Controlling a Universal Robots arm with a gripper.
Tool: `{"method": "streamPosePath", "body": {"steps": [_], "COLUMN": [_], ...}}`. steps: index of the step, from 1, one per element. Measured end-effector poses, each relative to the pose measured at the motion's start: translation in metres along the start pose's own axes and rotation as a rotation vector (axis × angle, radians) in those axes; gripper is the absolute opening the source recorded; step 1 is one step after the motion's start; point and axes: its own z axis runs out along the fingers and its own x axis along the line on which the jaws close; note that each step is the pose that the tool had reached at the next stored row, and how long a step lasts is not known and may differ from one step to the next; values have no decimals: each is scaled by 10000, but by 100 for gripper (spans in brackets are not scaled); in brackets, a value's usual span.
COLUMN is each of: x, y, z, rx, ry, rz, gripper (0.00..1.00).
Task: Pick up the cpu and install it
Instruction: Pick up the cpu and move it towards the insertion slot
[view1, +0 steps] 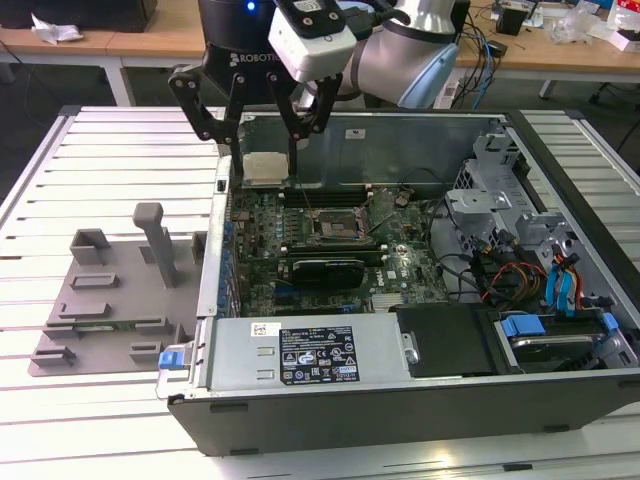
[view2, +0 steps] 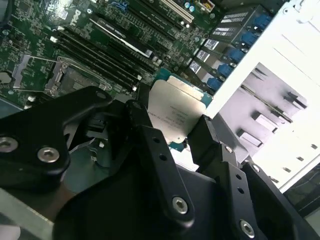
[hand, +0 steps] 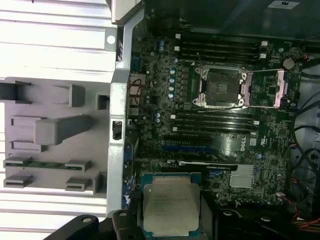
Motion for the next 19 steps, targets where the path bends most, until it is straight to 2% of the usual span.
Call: {"method": "streamPosePath", "body": {"steps": [4, 8, 14, 15, 16, 17, 18, 19], "x": [-73, -178, -250, -256, -257, -257, -258, -265], "y": [-3, -5, 39, 50, 54, 54, 56, 62], "z": [3, 7, 52, 63, 66, 68, 77, 92], "rx": [12, 25, 0, -107, -419, -631, -803, -838], "ry": [0, 1, 6, 1, -16, -28, -37, -38], "rz": [-1, -1, 37, 50, 71, 90, 109, 121], "gripper": [55, 55, 55, 55, 55, 55, 55, 55]}}
